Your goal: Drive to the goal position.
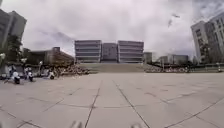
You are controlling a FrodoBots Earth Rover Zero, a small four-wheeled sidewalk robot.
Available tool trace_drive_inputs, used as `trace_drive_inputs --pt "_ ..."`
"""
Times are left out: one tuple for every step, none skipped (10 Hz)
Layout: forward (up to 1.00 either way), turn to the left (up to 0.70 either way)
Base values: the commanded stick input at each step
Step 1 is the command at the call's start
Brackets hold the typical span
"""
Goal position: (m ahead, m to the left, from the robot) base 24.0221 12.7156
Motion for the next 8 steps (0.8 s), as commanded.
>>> trace_drive_inputs --pt "1.0 0.0" --pt "1.0 0.0" --pt "1.0 0.0" --pt "1.0 0.0" --pt "1.0 0.0" --pt "1.0 0.0" --pt "1.0 0.0" --pt "1.0 0.0"
